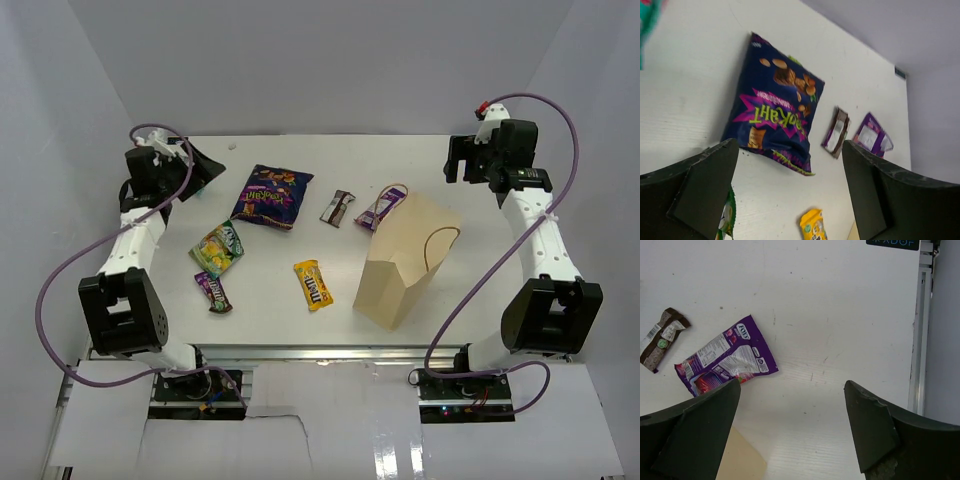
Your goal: Place the snacks into the paper bag
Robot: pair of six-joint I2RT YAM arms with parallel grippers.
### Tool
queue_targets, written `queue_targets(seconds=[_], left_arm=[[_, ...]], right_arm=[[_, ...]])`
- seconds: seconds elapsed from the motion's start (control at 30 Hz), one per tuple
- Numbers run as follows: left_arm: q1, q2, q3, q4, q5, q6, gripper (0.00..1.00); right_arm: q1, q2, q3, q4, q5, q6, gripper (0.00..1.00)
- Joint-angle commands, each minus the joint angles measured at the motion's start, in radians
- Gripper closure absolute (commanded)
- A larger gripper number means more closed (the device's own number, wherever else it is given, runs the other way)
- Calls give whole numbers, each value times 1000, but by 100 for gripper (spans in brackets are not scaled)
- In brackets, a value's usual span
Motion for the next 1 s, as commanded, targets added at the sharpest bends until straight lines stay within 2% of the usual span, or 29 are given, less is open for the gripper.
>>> queue_targets(seconds=[0.0, 0.07, 0.1, 0.17, 0.27, 0.33, 0.4, 0.5, 0.7, 0.83, 0.93, 0.97], left_arm=[[-96, 39, -1, -22, 86, 104, 5], [-161, 85, 89, -96, 31, 188, 5], [-175, 140, 121, -116, 13, 211, 5], [-222, 197, 216, -164, -39, 285, 5], [-267, 310, 304, -205, -137, 366, 5], [-273, 405, 403, -231, -171, 398, 7], [-284, 459, 480, -231, -147, 417, 7], [-316, 549, 557, -253, -144, 466, 9], [-355, 600, 528, -282, -326, 529, 9], [-355, 613, 490, -276, -294, 526, 10], [-355, 616, 464, -267, -192, 490, 19], [-355, 616, 451, -264, -160, 480, 35]], right_arm=[[-7, 2, 51, 50, -63, 12, 10], [-7, 2, 56, 41, -144, -122, 10], [-7, 2, 66, -27, -269, -216, 10], [-8, -5, 60, -78, -356, -389, 10], [-13, -26, 34, -121, -488, -469, 8], [-20, -41, 4, -125, -566, -485, 5], [-26, -40, -4, -128, -618, -476, 4], [-36, -37, -6, -128, -640, -459, 4], [-43, -32, -17, -140, -654, -461, 4], [-51, -20, -24, -140, -663, -451, 4], [-53, -9, -15, -142, -669, -442, 4], [-54, -6, -10, -140, -669, -441, 4]])
